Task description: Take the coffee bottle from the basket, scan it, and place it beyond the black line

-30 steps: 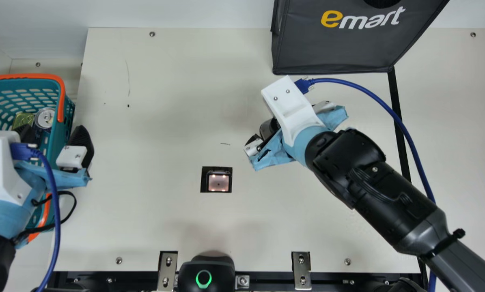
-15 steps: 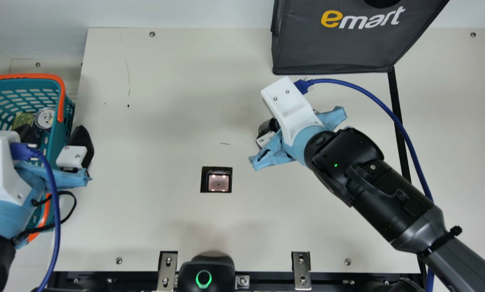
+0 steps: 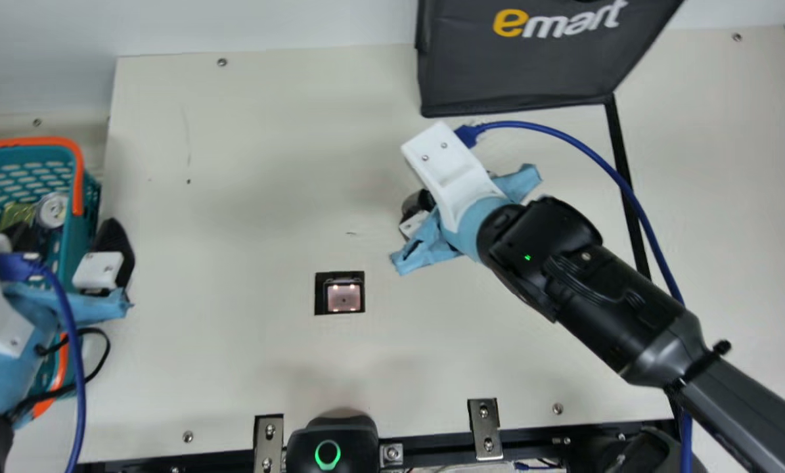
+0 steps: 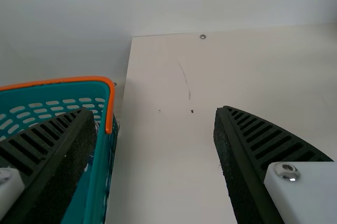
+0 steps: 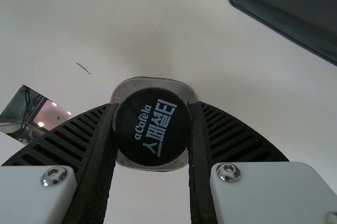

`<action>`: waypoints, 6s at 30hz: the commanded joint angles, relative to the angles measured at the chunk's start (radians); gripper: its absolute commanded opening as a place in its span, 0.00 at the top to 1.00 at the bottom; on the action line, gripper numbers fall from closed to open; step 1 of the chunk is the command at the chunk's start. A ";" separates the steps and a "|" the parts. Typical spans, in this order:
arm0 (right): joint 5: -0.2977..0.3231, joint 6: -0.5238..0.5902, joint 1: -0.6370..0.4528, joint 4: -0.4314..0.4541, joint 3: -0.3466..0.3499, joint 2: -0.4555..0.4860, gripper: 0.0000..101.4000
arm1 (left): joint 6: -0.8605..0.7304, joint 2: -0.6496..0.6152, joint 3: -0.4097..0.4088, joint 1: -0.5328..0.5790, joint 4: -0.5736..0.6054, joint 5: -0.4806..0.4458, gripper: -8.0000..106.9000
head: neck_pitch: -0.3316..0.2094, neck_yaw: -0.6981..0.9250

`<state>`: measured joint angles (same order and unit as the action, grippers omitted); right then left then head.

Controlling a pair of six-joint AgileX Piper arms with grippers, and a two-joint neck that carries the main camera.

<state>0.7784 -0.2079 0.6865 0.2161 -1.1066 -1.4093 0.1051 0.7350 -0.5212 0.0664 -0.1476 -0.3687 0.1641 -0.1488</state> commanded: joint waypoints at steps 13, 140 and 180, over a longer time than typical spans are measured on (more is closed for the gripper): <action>0.011 0.005 -0.024 -0.006 -0.004 0.001 1.00 | 0.000 0.000 0.000 0.000 0.000 0.000 0.15 | -0.026 -0.228; -0.054 0.348 -1.024 -0.209 -0.231 -0.185 1.00 | 0.000 0.000 0.000 0.000 0.000 0.000 0.15 | -0.026 -0.228; -0.071 0.324 -1.054 -0.216 -0.229 -0.201 0.14 | 0.000 0.000 0.000 0.000 0.000 0.000 0.15 | -0.026 -0.228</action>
<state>0.7016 0.1165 -0.3669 0.0000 -1.3372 -1.6102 0.1051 0.7350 -0.5212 0.0664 -0.1476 -0.3687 0.1641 -0.3758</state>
